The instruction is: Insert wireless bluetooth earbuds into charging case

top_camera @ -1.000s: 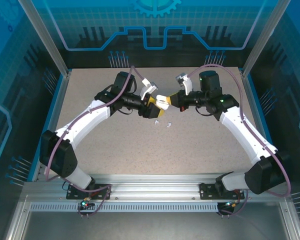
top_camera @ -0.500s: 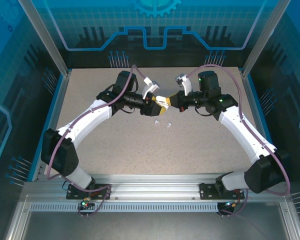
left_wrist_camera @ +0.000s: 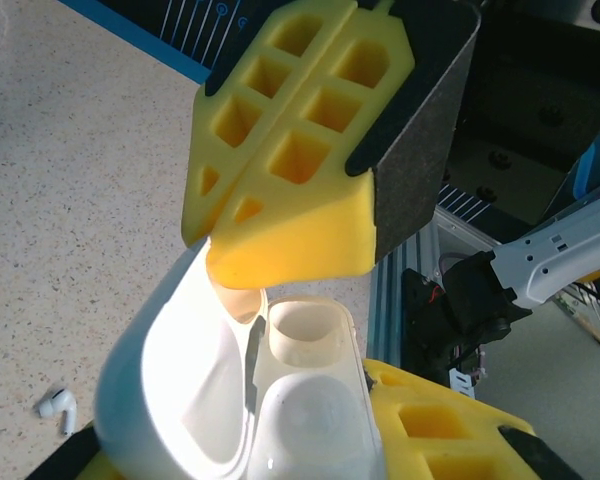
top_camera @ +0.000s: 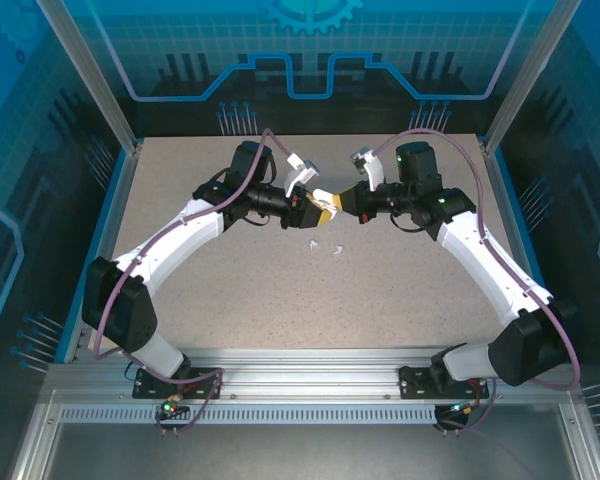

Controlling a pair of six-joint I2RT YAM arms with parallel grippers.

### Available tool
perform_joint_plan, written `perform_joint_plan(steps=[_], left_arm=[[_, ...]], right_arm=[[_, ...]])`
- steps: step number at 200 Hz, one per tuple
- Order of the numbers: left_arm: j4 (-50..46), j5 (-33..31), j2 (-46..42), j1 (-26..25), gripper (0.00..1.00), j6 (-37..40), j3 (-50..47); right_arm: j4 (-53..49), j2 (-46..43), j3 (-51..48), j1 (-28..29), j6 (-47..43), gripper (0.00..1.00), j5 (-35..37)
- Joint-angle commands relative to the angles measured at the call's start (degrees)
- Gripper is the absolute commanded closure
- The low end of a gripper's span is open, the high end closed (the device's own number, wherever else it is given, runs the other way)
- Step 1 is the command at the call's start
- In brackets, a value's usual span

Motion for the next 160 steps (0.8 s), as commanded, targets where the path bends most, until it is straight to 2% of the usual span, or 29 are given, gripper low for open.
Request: perform_joint_plan(steps=[1,27,59,83,99,108,132,160], left_arm=[[2.4,2.0,-1.8,-0.2,0.90,0.0,-1.1],[2.6,2.0,-2.1,-0.2,1.00,0.2,-1.5],[5.9,0.4,-3.4,-0.2,1.00,-0.1,-4.2],[15.8,-2.6,-6.5,0.0,1.00,-1.4,-11.0],[25.6,-4.0,-9.0,0.1,1.00,-2.1,-17.1],[32.0,-4.4,-10.5,0.3,1.00,-2.0,-20.9],[46.5,-10.8,-14.2,0.2,1.00,-2.6,-29.8],[54.8,-18.5,-17.3,0.0,1.00,-2.2,-35.0]], right_arm=[[-0.6,0.1,1.9,0.7,-0.4,1.00,-1.1],[-0.2,0.1,2.1,0.7,0.1,1.00,-1.0],[-0.1,0.1,2.7,0.7,0.7,0.99,-0.5],[0.1,-0.7,3.1,0.4,2.7,0.77,1.5],[-0.1,-1.8,3.4,-0.4,4.3,0.54,2.7],[-0.2,-2.7,3.5,-1.0,5.5,0.47,3.9],[-1.0,-5.7,3.0,-3.6,9.8,0.34,6.4],[-3.8,-7.5,2.1,-4.7,14.4,0.33,12.2]])
